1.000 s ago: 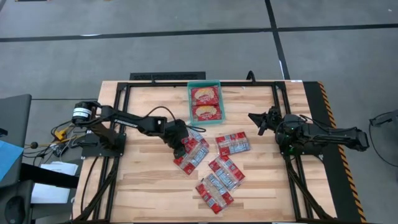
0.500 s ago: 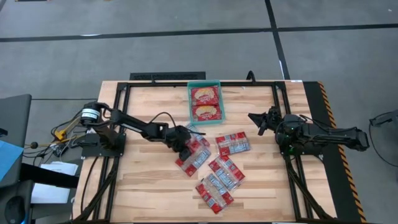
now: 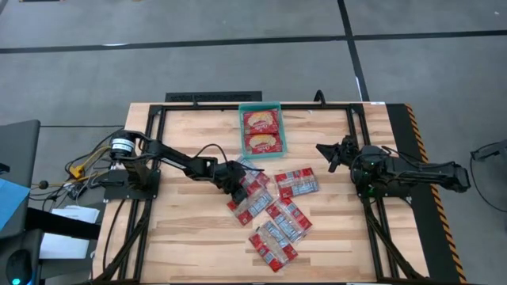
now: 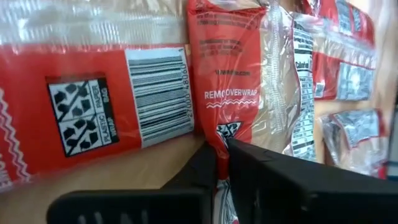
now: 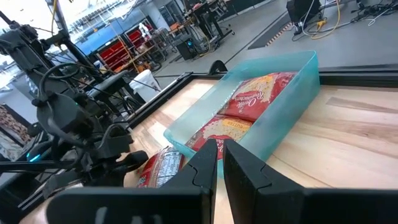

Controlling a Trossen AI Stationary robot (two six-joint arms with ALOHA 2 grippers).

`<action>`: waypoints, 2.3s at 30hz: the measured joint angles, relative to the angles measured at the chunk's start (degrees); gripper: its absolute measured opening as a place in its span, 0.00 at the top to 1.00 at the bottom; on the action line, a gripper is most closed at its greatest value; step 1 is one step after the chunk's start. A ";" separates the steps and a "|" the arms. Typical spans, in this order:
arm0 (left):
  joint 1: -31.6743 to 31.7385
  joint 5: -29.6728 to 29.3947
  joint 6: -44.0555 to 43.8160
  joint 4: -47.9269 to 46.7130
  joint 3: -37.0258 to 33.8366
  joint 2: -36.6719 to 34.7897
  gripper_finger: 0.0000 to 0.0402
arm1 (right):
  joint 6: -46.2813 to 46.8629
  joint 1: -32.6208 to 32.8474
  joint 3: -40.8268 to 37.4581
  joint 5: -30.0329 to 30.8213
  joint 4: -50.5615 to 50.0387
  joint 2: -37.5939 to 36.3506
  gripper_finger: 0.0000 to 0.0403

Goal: Sort popcorn bags into baskets
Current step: Put the red popcorn bag into the green bin

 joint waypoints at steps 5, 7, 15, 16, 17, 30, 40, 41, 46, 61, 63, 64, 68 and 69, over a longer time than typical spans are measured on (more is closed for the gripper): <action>0.17 3.72 -3.05 -0.19 1.63 -2.19 0.99 | -1.32 0.00 0.00 0.02 0.00 0.00 0.87; 0.17 4.77 -3.16 -1.46 2.84 -3.63 0.99 | -1.36 -0.07 0.00 0.07 0.00 0.02 0.87; 2.32 7.02 2.94 -16.69 10.25 -9.49 1.00 | -1.51 -0.09 0.00 0.09 0.01 0.04 0.87; 2.97 7.64 4.40 -18.08 11.27 -10.17 1.00 | -1.50 -0.09 0.00 0.09 0.00 0.04 0.87; 3.76 8.15 5.71 -19.81 12.33 -10.62 1.00 | -1.49 -0.09 0.00 0.11 0.00 0.04 0.87; 20.10 12.30 30.65 -44.05 32.27 -11.16 1.00 | -1.49 -0.09 0.00 0.23 0.02 0.04 0.87; 31.45 7.16 43.96 -43.08 36.65 -11.14 1.00 | -1.48 -0.09 0.00 0.27 0.02 0.04 0.87; 32.28 6.81 45.04 -42.07 36.65 -11.14 1.00 | -1.47 -0.09 0.00 0.35 0.02 0.04 0.87; 34.27 6.74 47.42 -36.03 36.76 -9.89 1.00 | -1.43 -0.09 0.00 0.52 0.02 0.04 0.87; 33.70 8.79 57.21 -48.66 59.45 8.78 1.00 | -1.27 -0.09 0.00 0.53 0.02 1.68 0.87; 33.47 8.49 58.69 -49.84 61.87 10.91 1.00 | -1.29 -0.08 0.00 0.47 0.04 1.85 0.87; 33.37 8.47 59.16 -50.70 62.63 11.82 1.00 | -1.28 -0.09 0.00 0.48 0.04 1.92 0.87; 32.60 7.38 60.20 -52.66 63.60 15.43 1.00 | -1.29 -0.09 0.00 0.46 0.02 1.97 0.87; 32.31 7.39 60.47 -52.98 63.60 15.93 1.00 | -1.29 -0.09 0.00 0.46 0.04 1.97 0.87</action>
